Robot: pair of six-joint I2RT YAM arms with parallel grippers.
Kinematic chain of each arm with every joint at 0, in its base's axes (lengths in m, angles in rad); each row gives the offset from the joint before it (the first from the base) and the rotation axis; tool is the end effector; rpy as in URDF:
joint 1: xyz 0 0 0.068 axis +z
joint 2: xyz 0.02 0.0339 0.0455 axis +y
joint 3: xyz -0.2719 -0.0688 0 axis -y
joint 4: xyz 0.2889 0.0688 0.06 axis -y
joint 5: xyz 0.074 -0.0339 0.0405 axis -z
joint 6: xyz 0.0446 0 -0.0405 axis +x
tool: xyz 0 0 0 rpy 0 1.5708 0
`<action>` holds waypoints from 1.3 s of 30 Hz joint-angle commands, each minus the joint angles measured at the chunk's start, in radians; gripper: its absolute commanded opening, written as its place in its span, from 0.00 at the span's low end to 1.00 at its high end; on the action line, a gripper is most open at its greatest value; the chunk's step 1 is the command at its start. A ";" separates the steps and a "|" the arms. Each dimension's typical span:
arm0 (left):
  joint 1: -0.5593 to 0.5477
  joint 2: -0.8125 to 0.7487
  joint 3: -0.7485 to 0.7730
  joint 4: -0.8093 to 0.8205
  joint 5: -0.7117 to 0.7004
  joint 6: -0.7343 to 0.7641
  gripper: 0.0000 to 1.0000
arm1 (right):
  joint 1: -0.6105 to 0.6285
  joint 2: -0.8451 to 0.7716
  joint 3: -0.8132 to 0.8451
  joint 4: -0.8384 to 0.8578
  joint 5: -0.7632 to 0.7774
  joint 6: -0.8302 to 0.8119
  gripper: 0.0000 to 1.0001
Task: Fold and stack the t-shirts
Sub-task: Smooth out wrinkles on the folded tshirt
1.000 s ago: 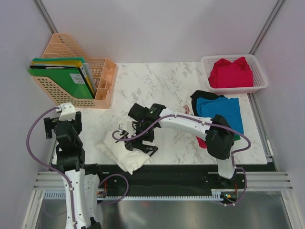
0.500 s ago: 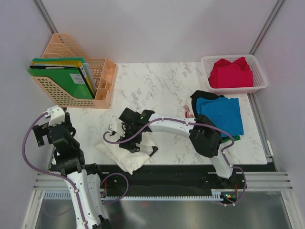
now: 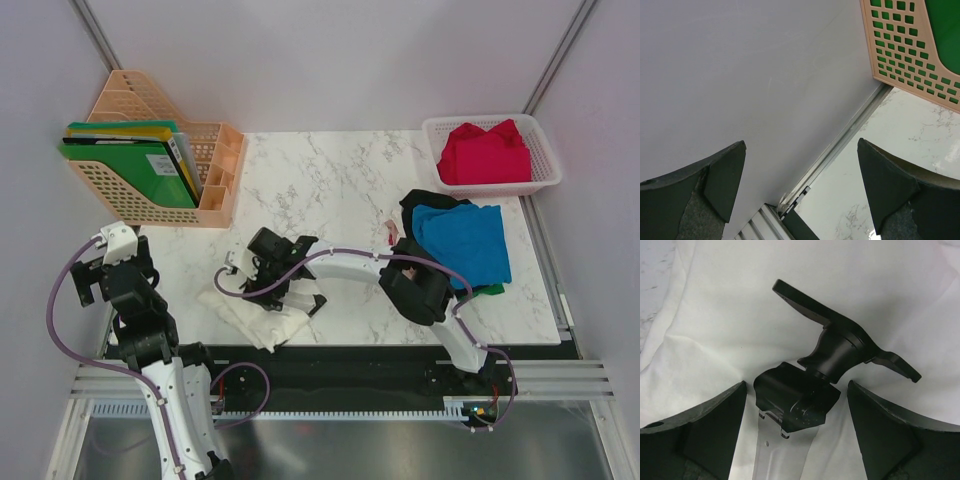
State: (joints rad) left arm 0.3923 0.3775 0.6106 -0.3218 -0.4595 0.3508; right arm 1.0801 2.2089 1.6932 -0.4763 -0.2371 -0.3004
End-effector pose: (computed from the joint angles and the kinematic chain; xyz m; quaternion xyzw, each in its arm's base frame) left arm 0.1292 0.0749 0.3287 -0.1686 0.7150 0.3952 0.5515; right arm 0.2391 0.4698 0.1434 -0.6320 0.7123 0.2125 0.2190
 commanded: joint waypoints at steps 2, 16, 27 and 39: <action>0.008 -0.012 -0.003 0.015 0.022 -0.016 1.00 | -0.091 0.052 0.037 0.071 0.061 0.064 0.89; 0.008 0.004 -0.008 0.004 0.067 -0.013 1.00 | -0.229 0.026 -0.033 0.133 0.171 0.142 0.89; 0.008 0.003 -0.009 -0.011 0.081 -0.010 1.00 | -0.232 0.098 0.045 0.107 0.418 0.253 0.88; 0.008 0.020 0.023 -0.094 0.339 0.020 1.00 | -0.233 -0.147 0.017 0.122 0.207 0.264 0.89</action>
State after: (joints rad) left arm 0.3931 0.3901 0.6022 -0.3714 -0.3023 0.3519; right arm 0.8505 2.2150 1.6928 -0.3283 0.0574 -0.0402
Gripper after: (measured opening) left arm 0.996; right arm 0.891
